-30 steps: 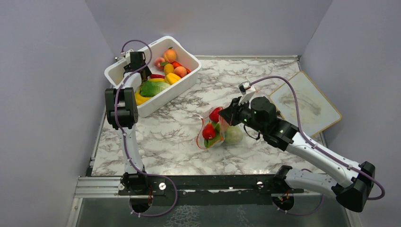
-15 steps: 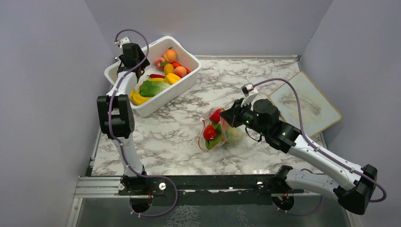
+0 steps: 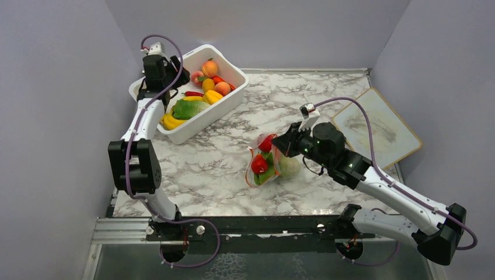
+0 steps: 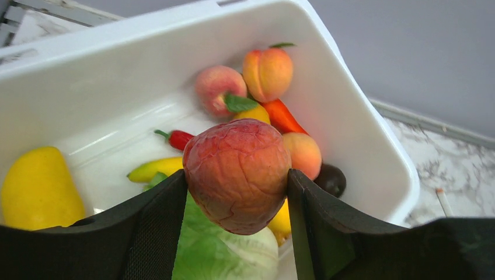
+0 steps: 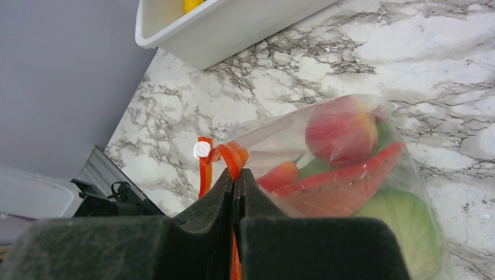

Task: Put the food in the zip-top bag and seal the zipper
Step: Pick up the fake fruit from the bin, then place the fake fruit in the zipper food storage bag, then adjust the zipper food storage bag at the center of the board, then pick up the fake fruit from the bin.

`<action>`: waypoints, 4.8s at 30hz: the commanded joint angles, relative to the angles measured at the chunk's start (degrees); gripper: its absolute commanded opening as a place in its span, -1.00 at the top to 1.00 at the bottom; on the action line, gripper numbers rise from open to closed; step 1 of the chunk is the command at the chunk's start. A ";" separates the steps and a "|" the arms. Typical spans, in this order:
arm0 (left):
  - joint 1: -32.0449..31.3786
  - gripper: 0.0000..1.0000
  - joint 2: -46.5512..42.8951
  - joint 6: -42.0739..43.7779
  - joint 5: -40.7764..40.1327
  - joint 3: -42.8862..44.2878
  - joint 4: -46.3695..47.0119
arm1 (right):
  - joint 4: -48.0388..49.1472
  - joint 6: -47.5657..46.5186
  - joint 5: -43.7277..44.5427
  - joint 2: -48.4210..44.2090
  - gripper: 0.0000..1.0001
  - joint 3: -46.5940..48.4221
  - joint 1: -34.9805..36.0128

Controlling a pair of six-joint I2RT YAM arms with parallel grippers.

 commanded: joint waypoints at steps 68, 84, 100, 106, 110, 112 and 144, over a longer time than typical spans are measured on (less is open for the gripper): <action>-39.33 0.38 -38.06 -13.00 13.24 -44.77 9.29 | 5.62 0.47 -11.26 7.15 0.99 5.41 0.11; -40.47 -0.57 -40.03 -10.38 15.70 -41.76 6.28 | 3.47 0.71 -5.69 6.41 0.99 5.87 0.11; -40.51 -0.62 -44.56 1.78 4.59 -35.07 -15.47 | 2.25 1.63 -0.71 1.95 0.99 4.55 0.11; -40.47 -0.57 -43.65 -0.11 11.09 -39.65 -11.15 | 3.18 2.14 -0.04 1.86 0.99 3.83 0.11; -40.49 -0.10 -41.83 -0.19 12.17 -39.39 -11.05 | 3.48 2.02 -0.12 2.27 0.99 3.62 0.11; -40.47 0.46 -41.69 -0.25 12.12 -38.35 -10.69 | 2.90 1.27 0.29 2.65 0.99 3.52 0.11; -40.55 0.02 -37.22 -1.66 4.60 -26.20 -12.16 | 1.15 -4.12 3.42 -0.04 0.99 -0.39 0.11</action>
